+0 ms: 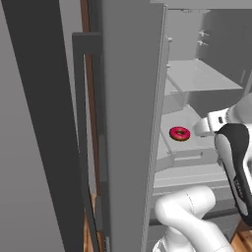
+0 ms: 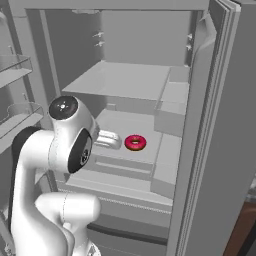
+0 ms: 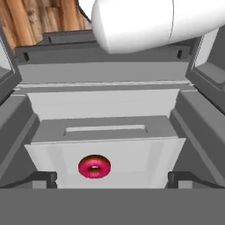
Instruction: Take the cupcake and donut from the fridge and place them on the empty tray on the dining counter.
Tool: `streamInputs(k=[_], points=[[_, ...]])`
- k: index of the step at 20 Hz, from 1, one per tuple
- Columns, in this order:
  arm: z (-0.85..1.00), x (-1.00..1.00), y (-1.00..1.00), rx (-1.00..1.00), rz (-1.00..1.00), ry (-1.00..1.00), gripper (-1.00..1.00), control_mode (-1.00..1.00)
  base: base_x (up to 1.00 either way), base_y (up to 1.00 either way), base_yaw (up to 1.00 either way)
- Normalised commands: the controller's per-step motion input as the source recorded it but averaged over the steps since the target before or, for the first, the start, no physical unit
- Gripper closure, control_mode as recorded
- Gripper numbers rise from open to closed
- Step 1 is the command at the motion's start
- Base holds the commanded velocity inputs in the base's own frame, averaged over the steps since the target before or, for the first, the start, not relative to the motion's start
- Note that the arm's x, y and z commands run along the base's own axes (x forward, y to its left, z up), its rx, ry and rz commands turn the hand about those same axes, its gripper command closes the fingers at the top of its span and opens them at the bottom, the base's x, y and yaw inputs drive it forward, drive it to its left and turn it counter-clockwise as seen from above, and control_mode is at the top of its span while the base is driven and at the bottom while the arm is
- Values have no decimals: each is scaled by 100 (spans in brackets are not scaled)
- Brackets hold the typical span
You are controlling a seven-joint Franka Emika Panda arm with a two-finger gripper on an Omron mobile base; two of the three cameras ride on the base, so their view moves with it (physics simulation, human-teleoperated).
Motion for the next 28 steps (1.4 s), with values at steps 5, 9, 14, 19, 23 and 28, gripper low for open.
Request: streamInputs(k=[5, 9, 14, 19, 23, 28], points=[[-31, 47, 13, 0, 0, 2, -100, -100, 0, 0, 0], [-25, 40, 3, -2, 0, 4, -100, -100, 0, 0, 0], [-21, 57, 1, -6, 4, 15, -100, -100, 0, 0, 0], [-31, 42, 0, -2, 7, 5, -100, -100, 0, 0, 0], [-36, 11, 0, 0, 2, -10, -100, -100, 0, 0, 0], [-26, 27, 0, 0, 0, -12, -100, -100, 0, 0, 0]])
